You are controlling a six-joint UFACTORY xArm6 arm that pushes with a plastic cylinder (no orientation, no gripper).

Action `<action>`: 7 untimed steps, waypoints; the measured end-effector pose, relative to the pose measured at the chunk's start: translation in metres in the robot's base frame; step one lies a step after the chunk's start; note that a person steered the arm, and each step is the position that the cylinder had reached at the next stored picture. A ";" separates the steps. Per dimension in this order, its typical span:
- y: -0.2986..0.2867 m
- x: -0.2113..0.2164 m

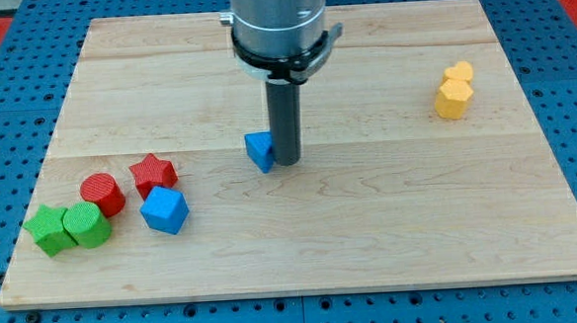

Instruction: Push the blue triangle into the red star and blue cube

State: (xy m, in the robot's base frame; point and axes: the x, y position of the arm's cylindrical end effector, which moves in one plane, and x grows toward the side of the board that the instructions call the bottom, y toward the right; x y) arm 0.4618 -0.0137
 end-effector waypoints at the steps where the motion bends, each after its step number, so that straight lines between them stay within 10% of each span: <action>1: -0.025 -0.002; 3: -0.041 -0.038; 7: -0.103 0.033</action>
